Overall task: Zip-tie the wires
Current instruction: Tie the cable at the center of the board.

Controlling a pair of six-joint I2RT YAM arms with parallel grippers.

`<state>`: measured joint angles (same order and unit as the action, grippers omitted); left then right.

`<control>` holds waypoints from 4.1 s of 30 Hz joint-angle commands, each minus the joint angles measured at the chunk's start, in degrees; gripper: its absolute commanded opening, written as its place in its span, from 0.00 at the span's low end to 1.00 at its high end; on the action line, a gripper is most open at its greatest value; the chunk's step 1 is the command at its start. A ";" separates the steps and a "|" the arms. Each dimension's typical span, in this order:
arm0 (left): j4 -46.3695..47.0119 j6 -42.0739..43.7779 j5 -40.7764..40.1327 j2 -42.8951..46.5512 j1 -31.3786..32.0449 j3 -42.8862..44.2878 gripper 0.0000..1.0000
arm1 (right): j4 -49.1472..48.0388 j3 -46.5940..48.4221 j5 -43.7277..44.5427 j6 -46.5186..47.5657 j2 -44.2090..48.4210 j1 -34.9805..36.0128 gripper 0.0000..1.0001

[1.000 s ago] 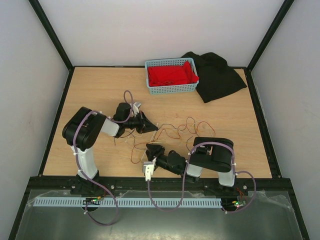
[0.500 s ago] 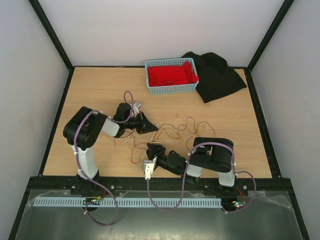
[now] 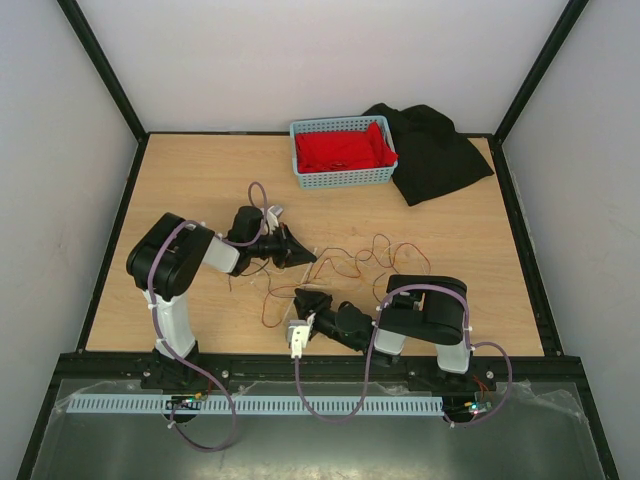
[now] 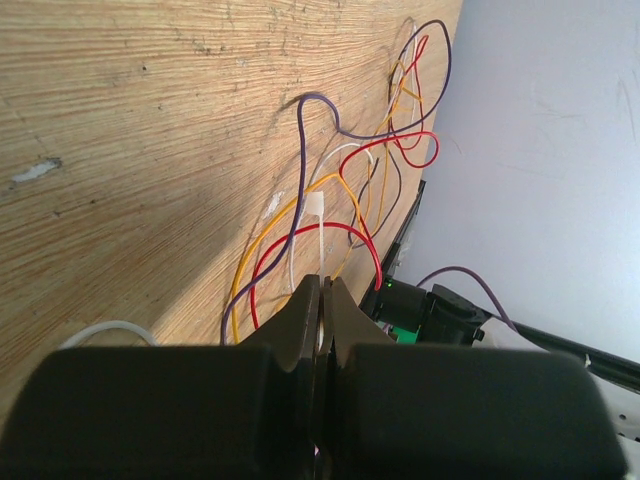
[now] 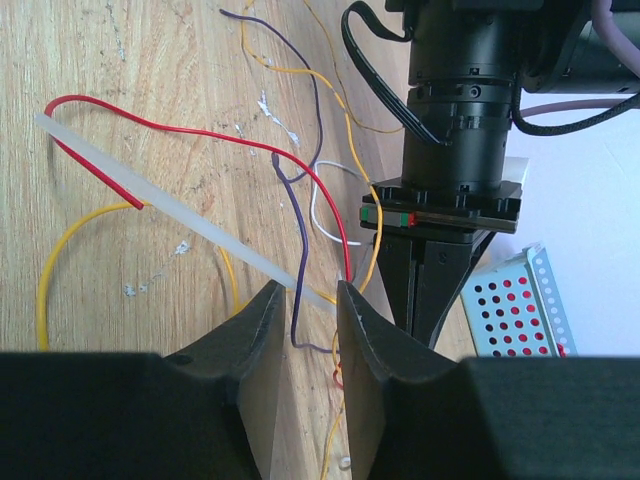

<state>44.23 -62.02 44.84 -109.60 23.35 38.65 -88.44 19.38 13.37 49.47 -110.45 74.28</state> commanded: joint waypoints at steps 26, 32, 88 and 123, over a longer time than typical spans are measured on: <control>1.16 0.19 0.70 -0.54 0.73 1.47 0.00 | -4.12 1.06 -0.30 -5.20 1.29 0.76 0.21; 1.13 1.59 1.83 -0.14 0.73 1.70 0.00 | -2.52 0.54 -0.25 -10.94 3.01 0.50 0.14; 22.72 29.15 -2.08 19.57 2.11 -15.48 0.00 | 26.18 -4.03 -36.96 -60.83 25.21 -23.92 0.00; 22.73 55.32 -15.24 28.69 8.83 -21.68 0.00 | 41.77 2.05 -49.70 -61.80 25.73 -27.87 0.00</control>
<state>63.94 -11.86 32.62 -83.44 32.14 17.67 -48.01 20.75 -33.56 -12.78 -84.79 46.70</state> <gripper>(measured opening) 0.002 0.011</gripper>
